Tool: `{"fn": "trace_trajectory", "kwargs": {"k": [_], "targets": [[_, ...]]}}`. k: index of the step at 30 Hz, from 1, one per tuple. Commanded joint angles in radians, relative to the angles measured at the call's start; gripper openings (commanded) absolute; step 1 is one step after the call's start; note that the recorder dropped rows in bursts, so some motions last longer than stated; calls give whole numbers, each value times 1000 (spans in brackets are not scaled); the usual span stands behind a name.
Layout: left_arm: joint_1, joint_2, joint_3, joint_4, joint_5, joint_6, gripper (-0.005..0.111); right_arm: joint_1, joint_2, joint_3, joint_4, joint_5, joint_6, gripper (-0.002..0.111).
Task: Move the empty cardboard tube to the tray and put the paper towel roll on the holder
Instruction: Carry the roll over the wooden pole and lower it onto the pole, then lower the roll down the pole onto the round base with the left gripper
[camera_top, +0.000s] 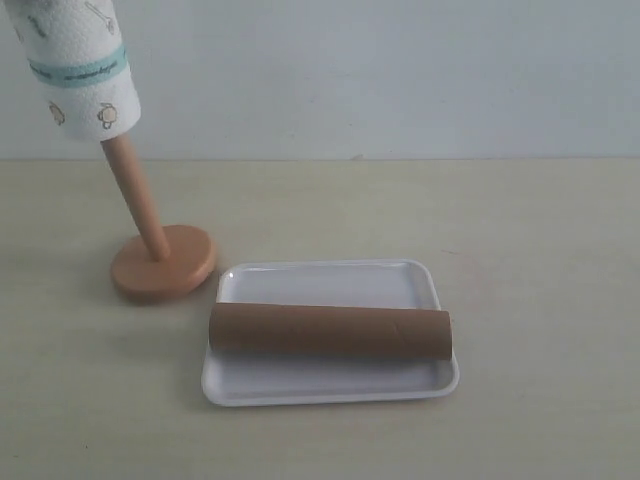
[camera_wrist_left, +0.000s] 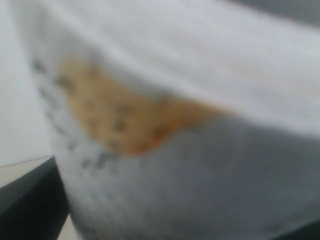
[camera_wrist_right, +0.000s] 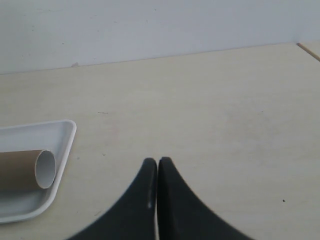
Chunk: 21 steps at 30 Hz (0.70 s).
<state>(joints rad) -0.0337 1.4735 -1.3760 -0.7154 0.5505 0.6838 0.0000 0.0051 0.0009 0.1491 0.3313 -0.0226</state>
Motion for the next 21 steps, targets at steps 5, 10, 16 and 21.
{"fn": "trace_trajectory", "kwargs": {"k": [5, 10, 16, 21], "targets": [[2, 0, 108, -288, -81, 275, 4, 0, -5, -1, -2, -9, -2, 0], [2, 18, 172, -343, -83, 331, 4, 0, -5, -1, -2, -9, -2, 0], [2, 65, 219, -352, -92, 335, 4, 0, -5, -1, -2, -9, -2, 0], [2, 112, 265, -468, -84, 470, 4, 0, -5, -1, -2, -9, -2, 0]]}}
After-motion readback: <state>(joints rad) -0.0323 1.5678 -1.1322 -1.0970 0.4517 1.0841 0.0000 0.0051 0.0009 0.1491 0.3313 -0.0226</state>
